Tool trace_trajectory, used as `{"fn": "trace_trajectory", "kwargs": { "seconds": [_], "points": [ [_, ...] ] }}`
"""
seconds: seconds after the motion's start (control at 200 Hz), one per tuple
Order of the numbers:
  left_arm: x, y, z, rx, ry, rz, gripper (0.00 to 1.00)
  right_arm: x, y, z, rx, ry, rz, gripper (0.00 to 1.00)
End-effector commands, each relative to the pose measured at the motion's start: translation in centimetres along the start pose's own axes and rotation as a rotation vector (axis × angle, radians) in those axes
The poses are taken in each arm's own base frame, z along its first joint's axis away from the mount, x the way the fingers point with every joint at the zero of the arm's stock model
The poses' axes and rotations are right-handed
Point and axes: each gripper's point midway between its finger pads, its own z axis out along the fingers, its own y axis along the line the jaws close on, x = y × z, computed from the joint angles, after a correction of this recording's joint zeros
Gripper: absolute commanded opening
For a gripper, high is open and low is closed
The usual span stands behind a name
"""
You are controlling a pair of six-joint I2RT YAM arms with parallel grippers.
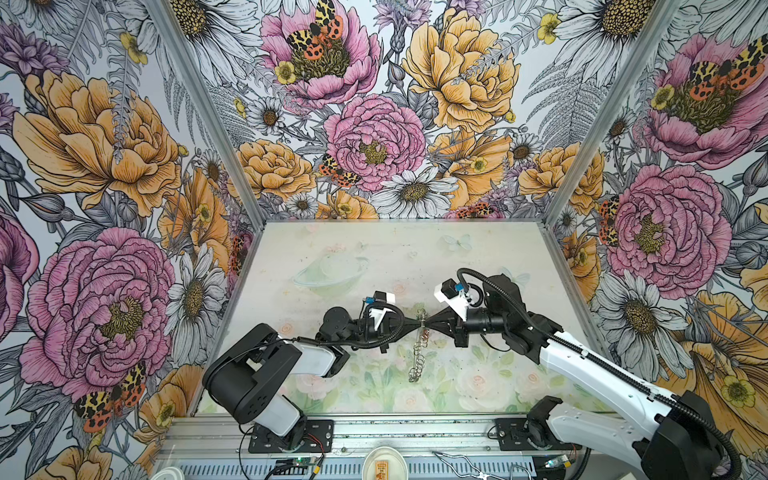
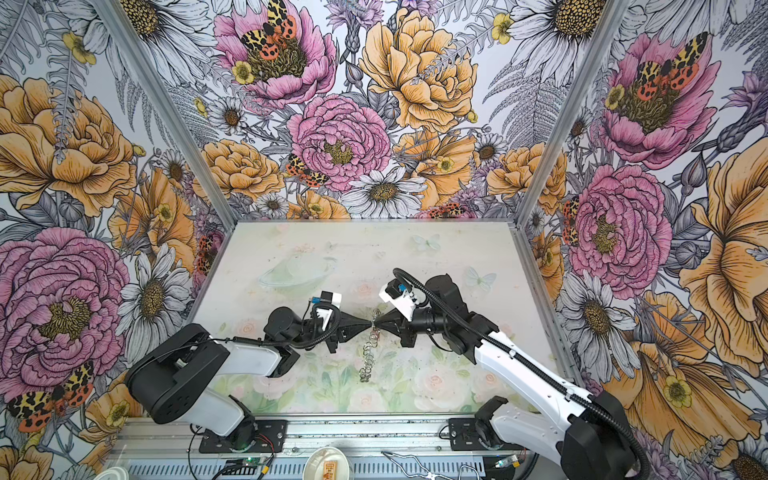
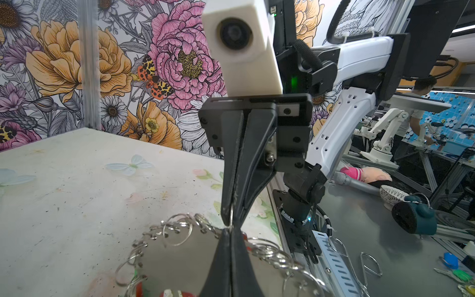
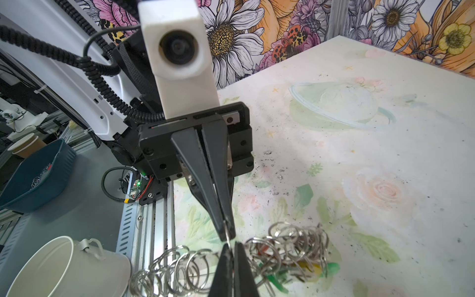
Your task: Put the keys on the keyring
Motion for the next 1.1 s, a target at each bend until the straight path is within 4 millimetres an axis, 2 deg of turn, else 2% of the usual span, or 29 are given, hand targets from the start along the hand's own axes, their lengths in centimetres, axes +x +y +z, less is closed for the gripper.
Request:
{"fn": "trace_trajectory", "kwargs": {
  "seconds": [0.0, 0.085, 0.205, 0.46, 0.836, 1.096],
  "points": [
    [-0.5, 0.4, -0.1, -0.051, 0.008, 0.073, 0.12, -1.7, 0.2, -0.3, 0.029, 0.003, -0.030, 0.00],
    [0.4, 1.0, -0.4, -0.098, 0.072, 0.093, 0.21, -1.0, -0.1, -0.3, 0.057, 0.084, -0.031, 0.00],
    [0.6, 1.2, -0.9, -0.127, 0.113, 0.119, 0.27, -0.2, -0.2, -0.2, 0.077, 0.187, -0.050, 0.00],
    [0.7, 1.0, -0.7, -0.118, 0.124, 0.123, 0.29, -0.7, 1.0, 0.2, 0.027, 0.284, -0.089, 0.00],
    [0.8, 0.4, -0.1, -0.076, 0.132, 0.108, 0.23, -0.7, 0.9, 1.1, 0.013, 0.304, -0.102, 0.00],
    [1.2, 0.2, 0.4, -0.041, 0.149, 0.083, 0.07, -1.4, 1.3, 1.3, -0.014, 0.289, -0.098, 0.00]
  ]
}}
